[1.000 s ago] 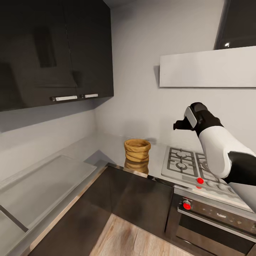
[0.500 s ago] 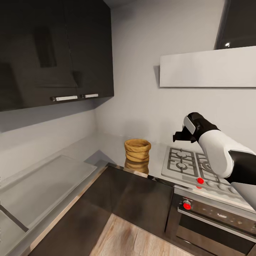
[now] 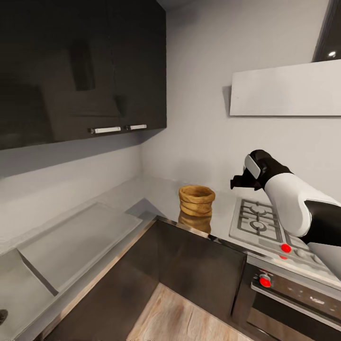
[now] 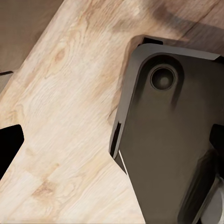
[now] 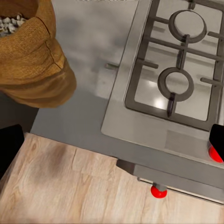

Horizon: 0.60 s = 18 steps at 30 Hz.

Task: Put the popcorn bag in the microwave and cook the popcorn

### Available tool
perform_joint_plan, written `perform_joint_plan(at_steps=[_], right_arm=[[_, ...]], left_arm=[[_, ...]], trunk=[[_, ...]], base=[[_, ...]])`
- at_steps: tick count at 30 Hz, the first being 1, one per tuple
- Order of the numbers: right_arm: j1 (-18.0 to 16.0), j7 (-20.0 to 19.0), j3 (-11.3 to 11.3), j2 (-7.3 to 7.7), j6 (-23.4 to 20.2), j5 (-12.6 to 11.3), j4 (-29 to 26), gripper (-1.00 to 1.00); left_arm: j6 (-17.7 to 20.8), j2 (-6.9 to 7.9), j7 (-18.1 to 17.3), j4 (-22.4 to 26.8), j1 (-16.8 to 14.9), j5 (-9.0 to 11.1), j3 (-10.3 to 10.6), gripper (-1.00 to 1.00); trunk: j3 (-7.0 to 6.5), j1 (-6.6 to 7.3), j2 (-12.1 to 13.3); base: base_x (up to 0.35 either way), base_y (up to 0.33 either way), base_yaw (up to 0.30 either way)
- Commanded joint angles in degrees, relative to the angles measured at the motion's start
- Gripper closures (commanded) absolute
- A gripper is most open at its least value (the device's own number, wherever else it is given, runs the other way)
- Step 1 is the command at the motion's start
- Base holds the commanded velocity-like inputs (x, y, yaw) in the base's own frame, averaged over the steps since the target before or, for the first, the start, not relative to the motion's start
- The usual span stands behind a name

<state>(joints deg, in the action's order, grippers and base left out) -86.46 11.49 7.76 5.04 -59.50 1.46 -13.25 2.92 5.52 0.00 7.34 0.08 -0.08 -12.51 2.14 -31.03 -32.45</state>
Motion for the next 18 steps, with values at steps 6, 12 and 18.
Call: perform_joint_plan(at_steps=[6,12,18], right_arm=[[-0.04,0.2,0.42,-0.03,-0.17,0.12,-0.06,-1.0],[-0.06,0.2,0.42,-0.03,-0.17,0.12,-0.04,-1.0],[-0.03,0.2,0.42,-0.03,-0.17,0.12,-0.03,-1.0]], left_arm=[[0.27,0.01,0.0,0.16,0.01,-0.01,-0.2,-1.0],[0.25,0.18,0.0,0.14,0.01,-0.01,-0.16,-1.0],[0.25,0.26,0.0,0.13,0.01,-0.01,-0.14,-1.0]], trunk=[[0.14,-0.02,-0.1],[0.27,-0.02,-0.1],[0.4,-0.02,-0.1]], base=[[0.0,0.0,0.018],[0.003,0.0,0.121],[0.169,-0.063,0.237]])
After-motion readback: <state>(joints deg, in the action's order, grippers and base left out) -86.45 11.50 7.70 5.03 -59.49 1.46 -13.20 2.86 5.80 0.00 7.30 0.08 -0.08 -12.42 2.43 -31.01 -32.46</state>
